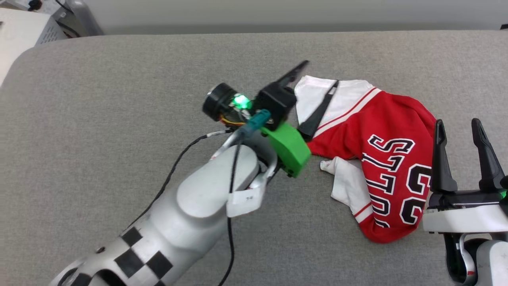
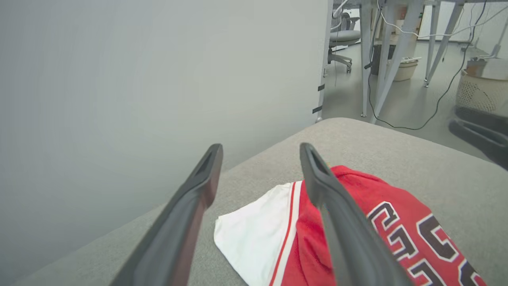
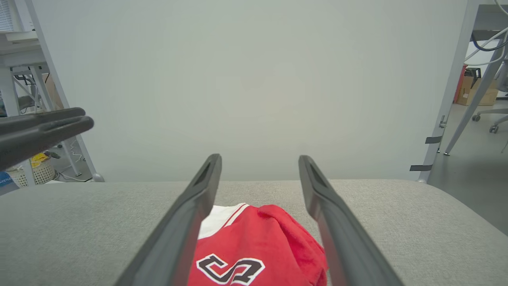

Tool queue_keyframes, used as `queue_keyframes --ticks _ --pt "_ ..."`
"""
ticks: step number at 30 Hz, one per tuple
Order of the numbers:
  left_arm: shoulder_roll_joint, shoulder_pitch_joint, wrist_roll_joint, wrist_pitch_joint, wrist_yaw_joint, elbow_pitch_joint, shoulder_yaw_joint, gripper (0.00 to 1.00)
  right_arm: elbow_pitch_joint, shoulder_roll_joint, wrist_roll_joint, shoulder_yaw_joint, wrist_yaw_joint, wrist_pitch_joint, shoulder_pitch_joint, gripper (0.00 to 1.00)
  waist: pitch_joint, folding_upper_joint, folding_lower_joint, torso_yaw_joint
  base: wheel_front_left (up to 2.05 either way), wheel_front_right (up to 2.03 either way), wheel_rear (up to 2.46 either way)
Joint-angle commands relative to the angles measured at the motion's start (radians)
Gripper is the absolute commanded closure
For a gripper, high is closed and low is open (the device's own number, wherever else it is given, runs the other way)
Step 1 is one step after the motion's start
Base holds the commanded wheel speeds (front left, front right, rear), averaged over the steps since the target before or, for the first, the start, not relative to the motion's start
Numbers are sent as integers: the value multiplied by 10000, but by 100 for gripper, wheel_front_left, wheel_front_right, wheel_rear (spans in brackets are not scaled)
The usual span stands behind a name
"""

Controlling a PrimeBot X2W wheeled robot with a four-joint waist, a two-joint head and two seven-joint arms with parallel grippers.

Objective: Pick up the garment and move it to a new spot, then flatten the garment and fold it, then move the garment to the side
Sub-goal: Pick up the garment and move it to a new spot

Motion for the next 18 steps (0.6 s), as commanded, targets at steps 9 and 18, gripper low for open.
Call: queue_keyframes --ticks 9,18 --pt "1144 3135 1758 -55 1061 -1896 3310 0 130 -14 -214 39 -7 -47 497 0 -754 0 0 617 0 0 0" --pt "1090 5819 2798 -56 1043 -2779 5587 0 267 -14 -253 176 -7 -47 847 0 -1291 0 0 693 0 0 0"
